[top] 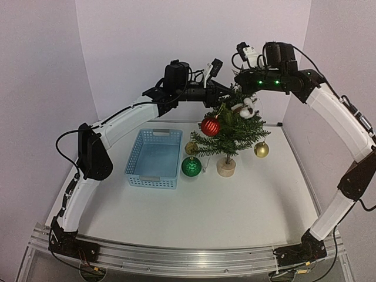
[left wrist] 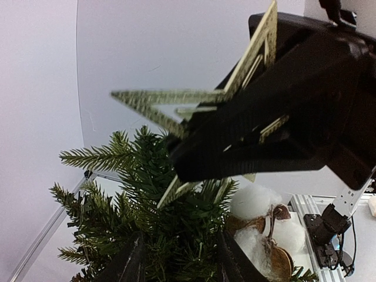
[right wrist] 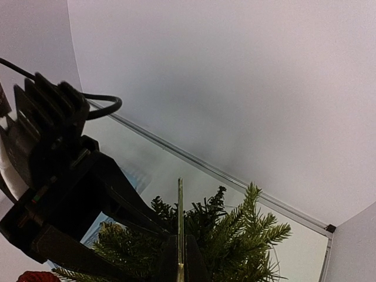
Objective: Decorate the small christmas tree
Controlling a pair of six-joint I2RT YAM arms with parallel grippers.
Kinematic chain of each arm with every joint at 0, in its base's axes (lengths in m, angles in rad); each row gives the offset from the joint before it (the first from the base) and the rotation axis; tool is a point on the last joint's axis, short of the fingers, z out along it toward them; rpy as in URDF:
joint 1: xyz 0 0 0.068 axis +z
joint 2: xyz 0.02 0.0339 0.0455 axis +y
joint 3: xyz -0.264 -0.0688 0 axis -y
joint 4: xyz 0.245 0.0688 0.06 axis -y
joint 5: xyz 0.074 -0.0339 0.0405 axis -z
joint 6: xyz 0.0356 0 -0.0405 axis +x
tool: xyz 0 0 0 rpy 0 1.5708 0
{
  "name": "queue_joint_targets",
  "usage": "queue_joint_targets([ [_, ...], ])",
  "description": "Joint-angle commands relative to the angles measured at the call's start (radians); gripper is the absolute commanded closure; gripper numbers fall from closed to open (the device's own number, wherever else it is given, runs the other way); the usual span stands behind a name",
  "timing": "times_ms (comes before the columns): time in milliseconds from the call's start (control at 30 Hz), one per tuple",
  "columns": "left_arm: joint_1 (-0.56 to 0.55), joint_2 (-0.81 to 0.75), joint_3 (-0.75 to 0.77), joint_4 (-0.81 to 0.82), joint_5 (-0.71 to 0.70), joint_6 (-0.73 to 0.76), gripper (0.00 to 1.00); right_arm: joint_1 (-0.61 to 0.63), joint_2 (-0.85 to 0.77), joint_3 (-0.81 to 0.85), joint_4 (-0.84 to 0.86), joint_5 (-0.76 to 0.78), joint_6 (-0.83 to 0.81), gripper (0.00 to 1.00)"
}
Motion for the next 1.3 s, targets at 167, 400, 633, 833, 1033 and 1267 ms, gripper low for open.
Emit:
queue_joint_targets([
  [167,-0.003,-0.02,-0.003,0.006,0.008,-0.007,0.6,-0.013,-0.044,-0.081,0.028,-0.016,0.02,1.0],
  [400,-0.003,-0.022,-0.004,0.003,0.007,-0.004,0.6,-0.019,-0.058,-0.111,0.041,-0.03,0.031,1.0],
  [633,-0.003,-0.027,-0.001,0.0,0.008,0.001,0.59,-0.019,-0.056,-0.08,0.042,-0.047,0.028,0.82],
  [833,-0.002,-0.03,0.001,-0.01,0.008,0.006,0.58,-0.019,-0.06,-0.058,0.041,-0.064,0.03,0.71],
  [1033,-0.003,-0.042,0.014,-0.04,-0.008,0.037,0.57,-0.019,-0.079,-0.037,0.041,-0.075,0.023,0.54],
  [1267,0.0,-0.072,0.018,-0.079,-0.039,0.097,0.54,-0.019,-0.076,0.034,0.041,-0.123,0.005,0.34],
])
